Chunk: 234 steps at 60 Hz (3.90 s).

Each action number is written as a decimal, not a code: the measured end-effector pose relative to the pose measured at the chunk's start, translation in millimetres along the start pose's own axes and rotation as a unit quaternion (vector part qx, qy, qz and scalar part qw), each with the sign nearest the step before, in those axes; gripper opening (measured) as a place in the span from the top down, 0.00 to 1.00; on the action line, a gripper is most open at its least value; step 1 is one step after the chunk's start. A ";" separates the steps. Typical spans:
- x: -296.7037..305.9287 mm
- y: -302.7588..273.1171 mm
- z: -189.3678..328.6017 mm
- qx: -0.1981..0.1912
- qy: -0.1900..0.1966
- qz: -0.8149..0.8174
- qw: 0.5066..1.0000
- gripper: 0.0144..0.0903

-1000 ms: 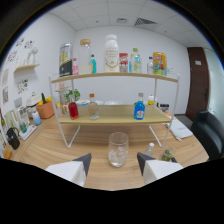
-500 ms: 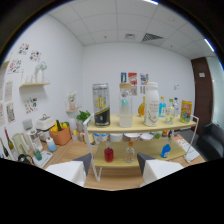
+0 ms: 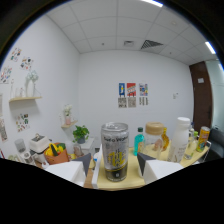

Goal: Make me a cup of Mojito.

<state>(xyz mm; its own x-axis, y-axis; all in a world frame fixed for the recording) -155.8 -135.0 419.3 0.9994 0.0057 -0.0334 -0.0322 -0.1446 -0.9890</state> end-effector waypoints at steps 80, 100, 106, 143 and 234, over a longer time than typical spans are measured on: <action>38.0 38.8 -88.8 0.035 -0.050 -0.011 0.998 0.54; 78.8 170.1 -87.1 -0.032 -0.027 -0.004 0.999 0.53; 81.4 197.9 -84.6 -0.045 -0.027 0.001 0.999 0.53; 122.0 208.1 -46.8 -0.036 -0.075 0.617 0.782 0.54; 92.0 281.3 -13.8 -0.062 -0.017 0.016 0.998 0.53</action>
<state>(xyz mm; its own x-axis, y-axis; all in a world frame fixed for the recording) -72.7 -188.8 140.0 0.9969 0.0323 -0.0711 -0.0600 -0.2674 -0.9617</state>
